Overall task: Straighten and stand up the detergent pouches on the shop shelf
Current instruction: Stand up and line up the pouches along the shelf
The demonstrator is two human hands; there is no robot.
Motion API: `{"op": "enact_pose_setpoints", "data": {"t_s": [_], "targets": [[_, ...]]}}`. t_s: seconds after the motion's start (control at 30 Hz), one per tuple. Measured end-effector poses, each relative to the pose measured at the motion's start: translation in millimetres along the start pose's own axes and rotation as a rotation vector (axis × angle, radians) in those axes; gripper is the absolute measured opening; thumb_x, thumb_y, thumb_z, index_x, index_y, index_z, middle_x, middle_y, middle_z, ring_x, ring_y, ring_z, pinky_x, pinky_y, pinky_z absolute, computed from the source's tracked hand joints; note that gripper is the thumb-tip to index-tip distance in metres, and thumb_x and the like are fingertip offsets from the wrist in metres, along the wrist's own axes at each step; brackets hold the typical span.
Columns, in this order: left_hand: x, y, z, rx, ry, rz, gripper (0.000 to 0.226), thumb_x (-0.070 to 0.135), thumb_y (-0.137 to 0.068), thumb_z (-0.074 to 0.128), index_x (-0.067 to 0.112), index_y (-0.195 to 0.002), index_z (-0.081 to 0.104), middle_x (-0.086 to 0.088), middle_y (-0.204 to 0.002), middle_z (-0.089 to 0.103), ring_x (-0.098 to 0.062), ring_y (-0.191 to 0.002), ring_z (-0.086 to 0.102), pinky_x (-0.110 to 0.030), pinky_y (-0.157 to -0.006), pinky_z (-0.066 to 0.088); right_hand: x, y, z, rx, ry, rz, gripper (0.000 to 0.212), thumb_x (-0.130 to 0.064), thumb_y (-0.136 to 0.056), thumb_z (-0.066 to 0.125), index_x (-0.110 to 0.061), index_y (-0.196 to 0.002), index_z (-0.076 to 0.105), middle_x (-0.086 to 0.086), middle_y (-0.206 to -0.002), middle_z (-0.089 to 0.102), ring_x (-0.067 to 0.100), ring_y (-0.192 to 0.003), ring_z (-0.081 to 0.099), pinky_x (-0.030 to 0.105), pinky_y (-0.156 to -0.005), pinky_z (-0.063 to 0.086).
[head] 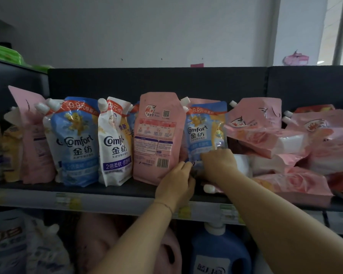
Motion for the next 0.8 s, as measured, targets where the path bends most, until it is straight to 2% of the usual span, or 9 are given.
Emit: {"op": "enact_pose_setpoints", "data": {"t_s": [0.1,0.17,0.37,0.57,0.63,0.73,0.8], "targets": [[2.4,2.8,1.9,0.012,-0.020,-0.052,0.027,0.020,-0.094,0.045,0.016,-0.121,0.046,-0.006,-0.116,0.058,-0.029,-0.103,0.057,-0.034,-0.077,0.039,4.1,1.4,4.1,0.067,0.055,-0.064,0.032,-0.046,-0.097,0.047,-0.022,-0.116,0.057,-0.001,-0.109,0.067,0.019,-0.099,0.062,0.032,-0.069,0.036],[3.3,3.1,2.3,0.013,-0.009,-0.084,0.030,0.021,-0.094,0.045,0.018,-0.125,0.043,-0.008,-0.113,0.062,-0.030,-0.101,0.060,-0.034,-0.075,0.041,7.1,3.9,4.5,0.119,0.056,-0.100,0.029,-0.042,-0.099,0.045,-0.020,-0.113,0.059,0.000,-0.107,0.068,0.019,-0.098,0.063,0.032,-0.069,0.037],[3.3,3.1,1.3,0.041,0.021,-0.144,0.036,0.024,-0.092,0.049,0.028,-0.125,0.036,-0.003,-0.115,0.065,-0.026,-0.100,0.063,-0.043,-0.081,0.052,16.5,9.7,17.0,0.277,-0.044,-0.068,0.026,-0.043,-0.098,0.044,-0.026,-0.108,0.062,-0.003,-0.095,0.070,0.018,-0.085,0.066,0.030,-0.064,0.034],[0.8,3.4,4.3,0.082,0.056,-0.143,0.028,0.020,-0.091,0.051,0.028,-0.112,0.035,0.001,-0.100,0.062,-0.020,-0.086,0.061,-0.037,-0.069,0.049,25.2,11.8,22.2,0.370,-0.250,-0.007,0.032,-0.048,-0.099,0.039,-0.027,-0.105,0.062,-0.001,-0.101,0.069,0.022,-0.092,0.065,0.034,-0.072,0.035],[0.2,2.2,4.4,0.091,0.061,-0.144,0.028,0.019,-0.091,0.053,0.029,-0.108,0.033,0.002,-0.095,0.061,-0.018,-0.082,0.060,-0.035,-0.067,0.047,27.3,13.5,27.1,0.449,-0.365,0.033,0.033,-0.049,-0.096,0.047,-0.023,-0.094,0.067,0.002,-0.088,0.070,0.026,-0.081,0.066,0.034,-0.067,0.032],[0.9,2.9,3.5,0.107,0.070,-0.158,0.033,0.019,-0.091,0.054,0.028,-0.116,0.033,0.001,-0.097,0.061,-0.018,-0.084,0.061,-0.035,-0.068,0.048,30.4,14.9,35.1,0.622,-0.526,0.071,0.029,-0.039,-0.081,0.076,-0.016,-0.067,0.065,0.006,-0.057,0.064,0.029,-0.052,0.061,0.030,-0.055,0.032],[1.0,3.6,3.8,0.130,0.068,-0.153,0.036,0.019,-0.090,0.054,0.024,-0.119,0.032,0.000,-0.093,0.061,-0.021,-0.084,0.061,-0.039,-0.070,0.050,31.2,16.9,36.7,0.651,-0.573,0.101,0.032,-0.037,-0.078,0.079,-0.015,-0.062,0.063,0.006,-0.053,0.061,0.030,-0.048,0.058,0.028,-0.052,0.031]]}}
Point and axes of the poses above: each hand's wrist, its own y-axis away from the middle knuckle, its own z-axis out of the palm, x = y × z, the point moved 1 cm from there along -y, towards the middle knuckle
